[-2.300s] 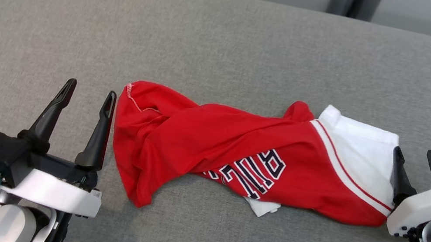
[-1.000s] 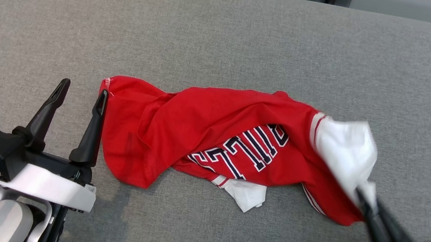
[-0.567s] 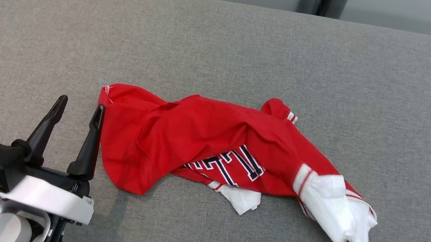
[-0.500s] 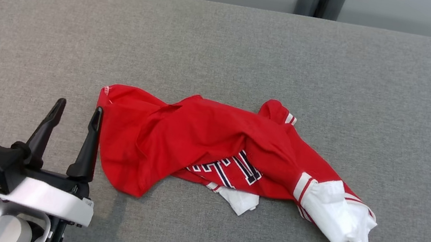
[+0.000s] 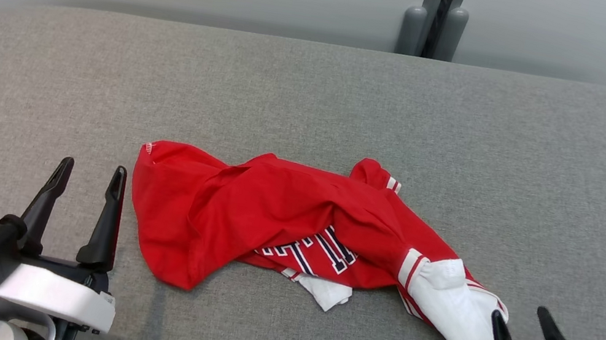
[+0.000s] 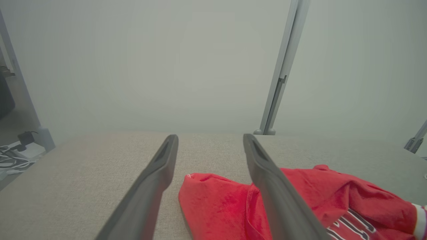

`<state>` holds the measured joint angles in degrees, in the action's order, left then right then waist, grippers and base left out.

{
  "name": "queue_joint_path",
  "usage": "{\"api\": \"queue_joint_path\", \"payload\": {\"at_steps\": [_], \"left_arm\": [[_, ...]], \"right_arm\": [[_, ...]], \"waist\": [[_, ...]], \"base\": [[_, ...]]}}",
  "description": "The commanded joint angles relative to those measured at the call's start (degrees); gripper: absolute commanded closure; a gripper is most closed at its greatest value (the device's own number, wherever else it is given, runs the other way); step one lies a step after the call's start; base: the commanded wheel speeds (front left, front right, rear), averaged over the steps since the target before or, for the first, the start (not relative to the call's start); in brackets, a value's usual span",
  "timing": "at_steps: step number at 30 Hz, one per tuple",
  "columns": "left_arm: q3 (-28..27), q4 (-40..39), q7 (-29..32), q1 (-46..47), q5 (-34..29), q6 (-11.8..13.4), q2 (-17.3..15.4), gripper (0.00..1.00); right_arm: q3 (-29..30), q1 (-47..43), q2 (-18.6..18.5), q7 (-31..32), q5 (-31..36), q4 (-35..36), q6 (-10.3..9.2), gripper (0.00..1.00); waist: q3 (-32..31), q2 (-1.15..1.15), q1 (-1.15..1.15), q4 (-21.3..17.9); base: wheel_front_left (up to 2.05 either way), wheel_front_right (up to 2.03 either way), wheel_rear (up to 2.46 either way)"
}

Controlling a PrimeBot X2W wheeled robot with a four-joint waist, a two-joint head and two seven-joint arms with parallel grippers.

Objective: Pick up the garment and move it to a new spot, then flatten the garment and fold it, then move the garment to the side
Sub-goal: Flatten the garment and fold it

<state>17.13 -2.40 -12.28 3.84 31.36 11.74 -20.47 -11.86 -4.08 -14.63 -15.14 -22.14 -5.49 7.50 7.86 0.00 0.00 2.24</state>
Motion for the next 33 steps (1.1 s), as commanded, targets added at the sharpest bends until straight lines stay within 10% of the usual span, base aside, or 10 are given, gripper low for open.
{"api": "queue_joint_path", "payload": {"at_steps": [1, 33], "left_arm": [[-0.33, -0.39, 0.19, -0.29, 0.3, 0.47, -0.34, 0.0], [1.77, -3.68, 2.52, -1.34, -1.73, 2.24, -2.36, 0.0]], "right_arm": [[0.41, -0.34, -0.6, -0.01, 0.45, 0.9, -0.02, 0.0], [12.52, 5.11, 5.96, 6.32, 5.71, 10.47, -0.01, 0.0]], "waist": [[-0.42, 0.0, 0.0, -0.38], [-0.28, 0.0, 0.0, 0.0]], "base": [[0.0, 0.0, 0.0], [0.0, 0.0, 0.0]]}}
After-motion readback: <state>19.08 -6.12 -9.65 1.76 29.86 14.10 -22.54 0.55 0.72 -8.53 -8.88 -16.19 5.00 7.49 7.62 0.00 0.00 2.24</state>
